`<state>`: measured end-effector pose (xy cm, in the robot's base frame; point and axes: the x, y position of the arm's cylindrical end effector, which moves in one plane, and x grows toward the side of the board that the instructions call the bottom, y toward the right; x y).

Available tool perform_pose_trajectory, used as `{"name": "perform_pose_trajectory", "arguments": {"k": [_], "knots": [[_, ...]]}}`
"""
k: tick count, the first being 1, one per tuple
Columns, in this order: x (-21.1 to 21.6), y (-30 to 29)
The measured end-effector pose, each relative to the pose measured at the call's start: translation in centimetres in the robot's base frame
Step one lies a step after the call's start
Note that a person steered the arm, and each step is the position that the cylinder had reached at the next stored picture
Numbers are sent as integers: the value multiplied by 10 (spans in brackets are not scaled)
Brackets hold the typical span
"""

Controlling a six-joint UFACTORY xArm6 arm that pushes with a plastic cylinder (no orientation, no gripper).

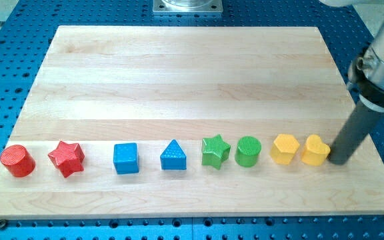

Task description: Push the red star to the top right side of the board

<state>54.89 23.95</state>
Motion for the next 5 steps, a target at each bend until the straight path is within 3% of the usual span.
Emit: {"name": "perform_pose_trajectory", "arguments": {"k": [1, 5], "knots": [[50, -47], [43, -51]]}}
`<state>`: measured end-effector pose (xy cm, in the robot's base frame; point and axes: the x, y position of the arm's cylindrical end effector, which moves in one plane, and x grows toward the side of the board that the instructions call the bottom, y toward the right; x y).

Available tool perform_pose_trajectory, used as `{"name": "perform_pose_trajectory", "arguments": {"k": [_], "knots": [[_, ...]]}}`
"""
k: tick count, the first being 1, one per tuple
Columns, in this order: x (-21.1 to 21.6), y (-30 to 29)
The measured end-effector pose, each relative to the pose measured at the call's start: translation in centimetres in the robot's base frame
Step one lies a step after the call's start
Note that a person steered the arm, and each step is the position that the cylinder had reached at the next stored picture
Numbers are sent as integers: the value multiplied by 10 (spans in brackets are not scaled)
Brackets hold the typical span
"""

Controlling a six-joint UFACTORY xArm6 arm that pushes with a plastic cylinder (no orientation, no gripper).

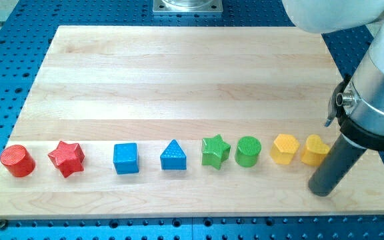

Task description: Push the red star to the top right side of the board

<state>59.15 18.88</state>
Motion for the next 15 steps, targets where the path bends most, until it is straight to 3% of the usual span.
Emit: {"name": "perform_pose_trajectory", "arguments": {"k": [6, 7, 9, 10, 15], "knots": [[8, -13], [10, -39], [13, -270], [15, -337], [26, -371]]}}
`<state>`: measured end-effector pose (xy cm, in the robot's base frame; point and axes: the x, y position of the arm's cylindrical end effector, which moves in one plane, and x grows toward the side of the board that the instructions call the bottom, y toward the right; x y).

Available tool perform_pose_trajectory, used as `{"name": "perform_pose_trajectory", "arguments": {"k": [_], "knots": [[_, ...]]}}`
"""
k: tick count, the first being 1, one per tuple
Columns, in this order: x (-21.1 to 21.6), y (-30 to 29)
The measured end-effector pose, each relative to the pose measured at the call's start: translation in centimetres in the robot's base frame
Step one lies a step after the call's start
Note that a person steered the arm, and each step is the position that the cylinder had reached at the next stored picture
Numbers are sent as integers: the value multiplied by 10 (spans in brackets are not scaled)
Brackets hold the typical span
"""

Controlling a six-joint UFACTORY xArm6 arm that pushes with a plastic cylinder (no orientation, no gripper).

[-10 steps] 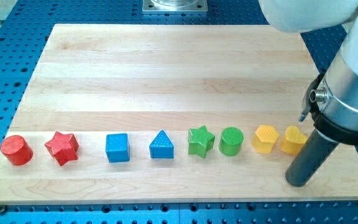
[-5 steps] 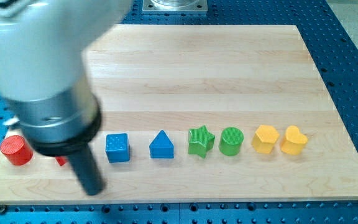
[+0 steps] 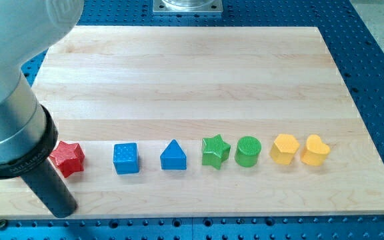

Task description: Push the red star to the top right side of the board

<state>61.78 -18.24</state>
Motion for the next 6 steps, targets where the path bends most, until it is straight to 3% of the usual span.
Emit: {"name": "perform_pose_trajectory", "arguments": {"k": [2, 4, 5, 6], "knots": [[-12, -27], [-144, 16], [-168, 79], [-167, 18]]}}
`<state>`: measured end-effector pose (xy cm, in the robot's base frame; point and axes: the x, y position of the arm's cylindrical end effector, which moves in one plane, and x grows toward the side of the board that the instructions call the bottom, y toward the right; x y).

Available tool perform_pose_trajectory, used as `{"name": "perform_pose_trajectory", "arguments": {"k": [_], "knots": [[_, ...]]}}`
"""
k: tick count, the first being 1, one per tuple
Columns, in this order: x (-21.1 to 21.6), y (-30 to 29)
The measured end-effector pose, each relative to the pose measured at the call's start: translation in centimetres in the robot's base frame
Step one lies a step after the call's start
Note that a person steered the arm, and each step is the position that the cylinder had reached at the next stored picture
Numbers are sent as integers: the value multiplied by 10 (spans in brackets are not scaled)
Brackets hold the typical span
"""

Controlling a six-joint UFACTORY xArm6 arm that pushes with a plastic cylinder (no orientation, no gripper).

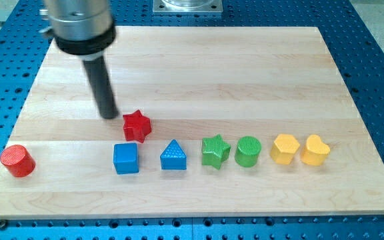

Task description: Push the red star to the top right side of the board

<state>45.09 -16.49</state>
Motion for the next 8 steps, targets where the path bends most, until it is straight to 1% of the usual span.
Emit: {"name": "perform_pose_trajectory", "arguments": {"k": [1, 2, 3, 4, 5, 6, 7, 8], "knots": [[51, 8], [47, 86], [20, 170], [-41, 173], [-103, 223], [-103, 213], [-118, 200], [-161, 229]]}}
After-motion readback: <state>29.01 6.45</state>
